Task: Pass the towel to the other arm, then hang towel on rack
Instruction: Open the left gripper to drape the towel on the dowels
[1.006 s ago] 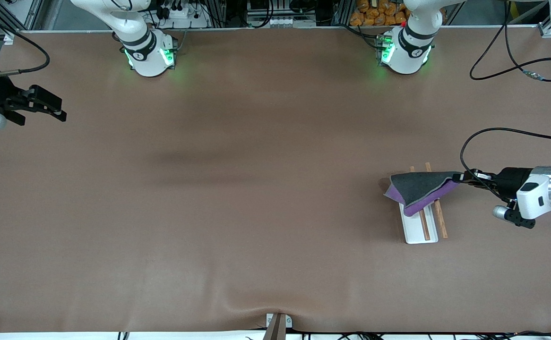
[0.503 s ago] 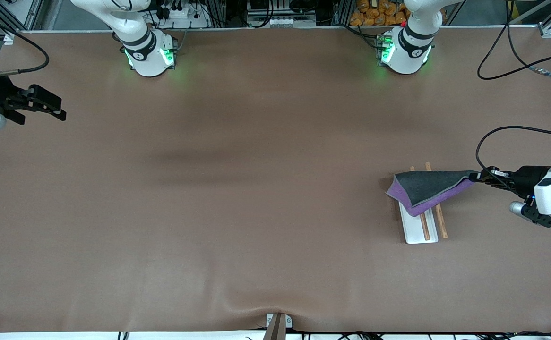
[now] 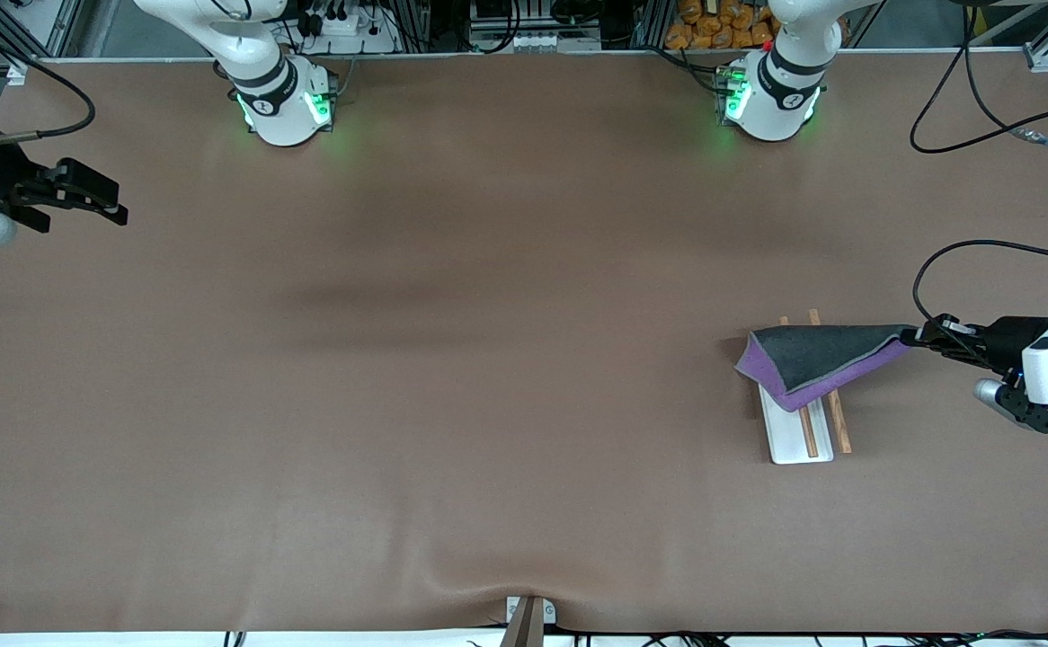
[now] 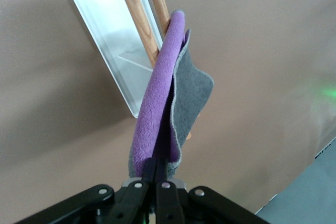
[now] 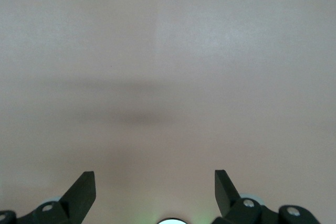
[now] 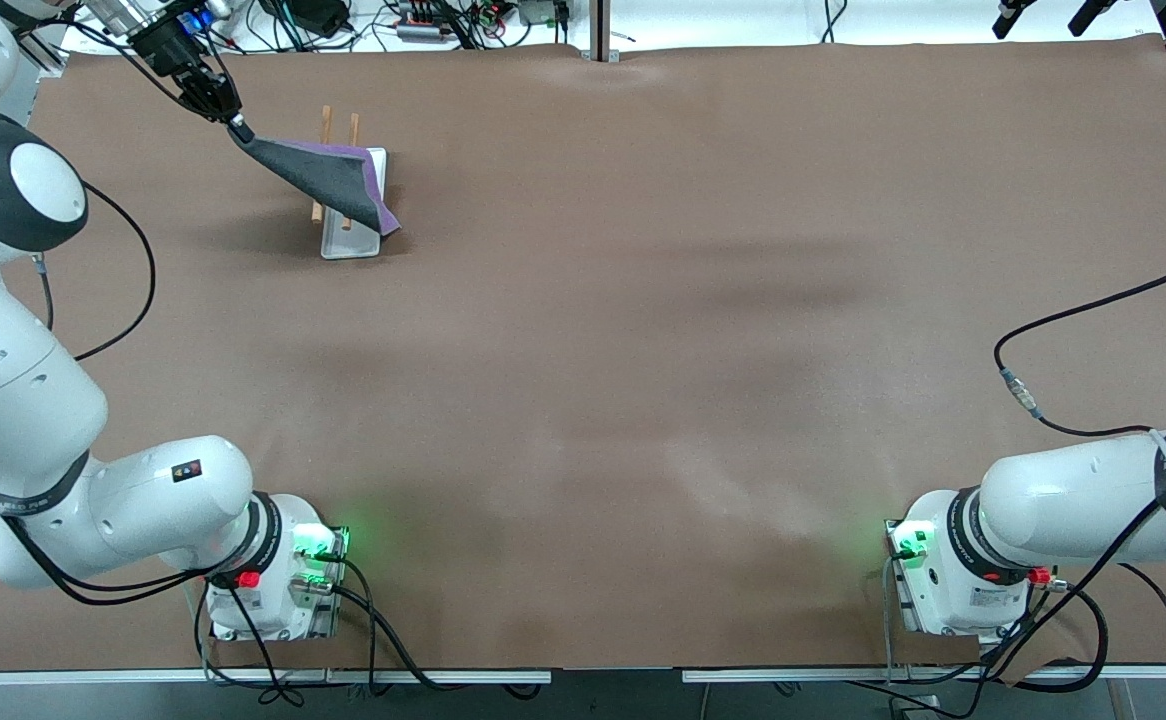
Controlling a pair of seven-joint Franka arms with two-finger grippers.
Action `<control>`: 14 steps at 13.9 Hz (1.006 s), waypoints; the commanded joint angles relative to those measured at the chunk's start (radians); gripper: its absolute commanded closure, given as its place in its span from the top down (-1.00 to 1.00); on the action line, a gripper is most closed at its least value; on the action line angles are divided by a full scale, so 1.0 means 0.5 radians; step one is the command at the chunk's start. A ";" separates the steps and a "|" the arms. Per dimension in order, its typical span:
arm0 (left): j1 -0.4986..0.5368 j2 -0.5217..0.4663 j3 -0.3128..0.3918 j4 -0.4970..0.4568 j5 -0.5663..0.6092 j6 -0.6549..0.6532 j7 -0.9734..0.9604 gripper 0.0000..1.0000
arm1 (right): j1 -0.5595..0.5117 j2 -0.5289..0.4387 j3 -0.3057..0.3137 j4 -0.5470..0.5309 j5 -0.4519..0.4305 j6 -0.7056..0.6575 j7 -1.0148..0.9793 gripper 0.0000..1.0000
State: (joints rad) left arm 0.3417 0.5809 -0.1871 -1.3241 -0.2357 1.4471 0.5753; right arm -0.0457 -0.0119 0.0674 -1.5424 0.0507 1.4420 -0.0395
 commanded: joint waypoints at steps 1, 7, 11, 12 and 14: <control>0.028 0.007 -0.015 0.016 0.051 -0.013 0.046 -1.00 | -0.001 0.030 -0.003 0.054 -0.025 -0.034 -0.019 1.00; 0.157 0.124 -0.015 0.016 0.051 -0.001 0.325 -1.00 | -0.004 0.030 -0.006 0.051 -0.025 -0.037 -0.019 1.00; 0.154 0.142 -0.015 0.016 0.054 0.002 0.325 0.16 | -0.004 0.030 -0.006 0.051 -0.022 -0.043 -0.019 1.00; 0.154 0.142 -0.015 0.016 0.054 0.005 0.325 0.99 | -0.004 0.027 -0.006 0.048 -0.022 -0.043 -0.019 1.00; 0.151 0.121 -0.015 0.019 0.057 0.011 0.328 1.00 | -0.007 0.030 -0.006 0.051 -0.022 -0.043 -0.019 1.00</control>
State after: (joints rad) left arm 0.4174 0.6532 -0.1903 -1.3223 -0.2261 1.4510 0.7260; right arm -0.0460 -0.0106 0.0649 -1.5424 0.0507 1.4361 -0.0395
